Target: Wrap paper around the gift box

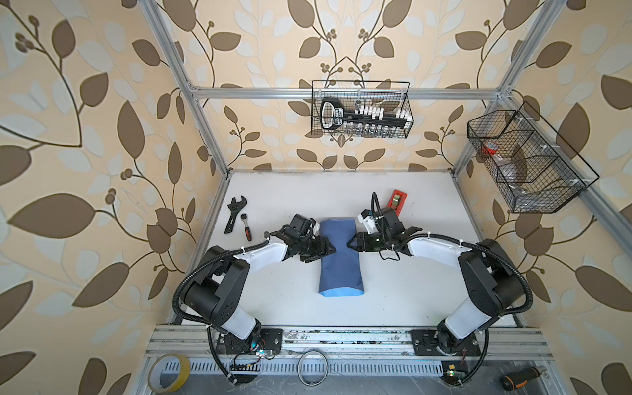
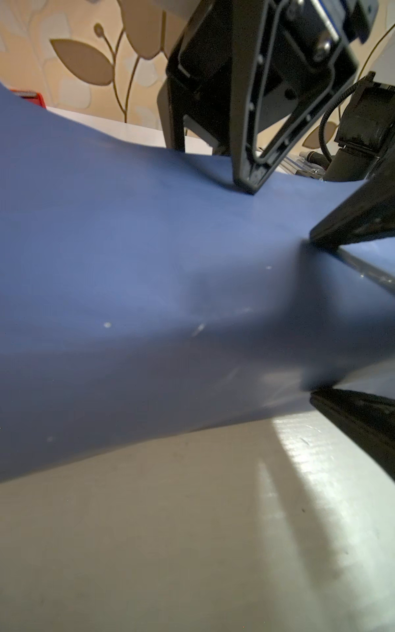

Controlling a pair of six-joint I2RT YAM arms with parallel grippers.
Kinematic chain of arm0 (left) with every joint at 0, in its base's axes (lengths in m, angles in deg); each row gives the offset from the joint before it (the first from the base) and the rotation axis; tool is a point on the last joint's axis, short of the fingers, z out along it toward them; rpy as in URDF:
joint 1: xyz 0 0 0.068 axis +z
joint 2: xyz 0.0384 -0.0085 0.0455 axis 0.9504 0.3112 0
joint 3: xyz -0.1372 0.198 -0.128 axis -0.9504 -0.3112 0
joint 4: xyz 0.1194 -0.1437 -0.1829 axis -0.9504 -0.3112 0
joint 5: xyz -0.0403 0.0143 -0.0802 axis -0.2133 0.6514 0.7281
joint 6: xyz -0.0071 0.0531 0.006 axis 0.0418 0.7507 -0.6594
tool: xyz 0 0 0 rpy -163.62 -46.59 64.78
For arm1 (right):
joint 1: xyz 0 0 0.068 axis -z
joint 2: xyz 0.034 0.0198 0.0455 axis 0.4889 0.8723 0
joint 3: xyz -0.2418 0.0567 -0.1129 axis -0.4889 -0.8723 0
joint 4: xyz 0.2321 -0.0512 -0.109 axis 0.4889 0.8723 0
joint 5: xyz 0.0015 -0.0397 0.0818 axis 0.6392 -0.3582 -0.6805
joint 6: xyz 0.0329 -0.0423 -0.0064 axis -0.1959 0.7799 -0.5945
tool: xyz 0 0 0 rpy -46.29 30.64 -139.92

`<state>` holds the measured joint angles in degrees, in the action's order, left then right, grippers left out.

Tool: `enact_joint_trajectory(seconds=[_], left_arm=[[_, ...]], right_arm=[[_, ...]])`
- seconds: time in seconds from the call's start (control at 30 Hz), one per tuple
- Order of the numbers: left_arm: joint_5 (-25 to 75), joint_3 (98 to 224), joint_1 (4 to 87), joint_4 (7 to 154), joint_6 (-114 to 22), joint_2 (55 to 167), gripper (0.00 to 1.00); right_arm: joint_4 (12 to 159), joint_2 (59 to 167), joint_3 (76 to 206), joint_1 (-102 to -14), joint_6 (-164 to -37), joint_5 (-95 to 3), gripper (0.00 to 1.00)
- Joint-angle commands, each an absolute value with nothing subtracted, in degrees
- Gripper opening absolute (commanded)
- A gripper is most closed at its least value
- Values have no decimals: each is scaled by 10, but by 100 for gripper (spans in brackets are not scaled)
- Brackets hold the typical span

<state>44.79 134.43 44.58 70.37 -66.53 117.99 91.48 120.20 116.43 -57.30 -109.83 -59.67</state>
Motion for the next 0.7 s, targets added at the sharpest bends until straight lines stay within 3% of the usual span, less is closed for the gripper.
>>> enact_joint_trajectory(seconds=[0.0,0.37,0.67], left_arm=[[401,1314,442,668,-652,1204,67],[384,1308,442,668,-651,1193,66],[379,1311,442,665,-649,1195,66]], right_arm=[[966,1190,1187,-569,-1083,-573,62],[1007,1100,1199,-491,-1071,-534,72],[975,1130,1254,-386,-1116,-533,73]])
